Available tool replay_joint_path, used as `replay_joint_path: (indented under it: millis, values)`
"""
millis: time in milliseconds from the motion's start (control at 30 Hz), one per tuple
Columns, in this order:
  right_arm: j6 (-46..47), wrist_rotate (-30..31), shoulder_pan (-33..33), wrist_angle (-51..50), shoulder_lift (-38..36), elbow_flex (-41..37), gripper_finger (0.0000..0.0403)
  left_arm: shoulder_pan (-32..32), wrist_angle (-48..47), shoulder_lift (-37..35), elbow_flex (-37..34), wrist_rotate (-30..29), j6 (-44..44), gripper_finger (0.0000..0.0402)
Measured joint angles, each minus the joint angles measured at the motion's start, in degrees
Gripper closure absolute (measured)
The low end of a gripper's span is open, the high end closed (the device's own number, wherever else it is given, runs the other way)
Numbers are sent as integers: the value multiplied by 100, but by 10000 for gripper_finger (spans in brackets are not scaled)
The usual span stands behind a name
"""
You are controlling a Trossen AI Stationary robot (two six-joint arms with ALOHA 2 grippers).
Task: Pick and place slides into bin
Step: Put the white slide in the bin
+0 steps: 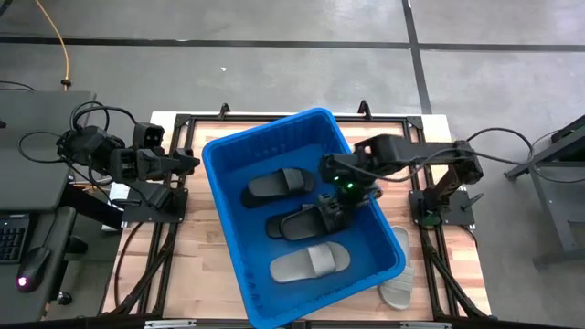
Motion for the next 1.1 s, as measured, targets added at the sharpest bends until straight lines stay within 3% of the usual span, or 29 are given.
replay_joint_path:
  millis: [133, 333, 433, 567, 667, 833, 1100]
  values:
    - [-371, 1013, 132, -847, -44, 688, 133, 0, 1, 0, 0, -3, 4, 158]
    - [-600, 1461, 582, -846, -660, 822, 134, 0, -49, 4, -2, -467, 4, 158]
    - [-354, 2228, 1031, -519, -1179, 433, 134, 0, -155, 2, -2, -767, 24, 158]
    - [-139, 2746, 1397, 792, -2451, -939, 134, 0, -343, 4, -2, -1266, 215, 158]
    - [297, 2490, 1467, 1173, -3547, -2440, 134, 0, -388, 2, -2, -1476, 236, 158]
    - [636, 1035, 1473, 2712, -5243, -4620, 134, 0, -515, 4, -2, -1592, 359, 158]
    - [696, 273, 1469, 2981, -7505, -6550, 134, 0, -1010, 44, 0, -1828, 534, 158]
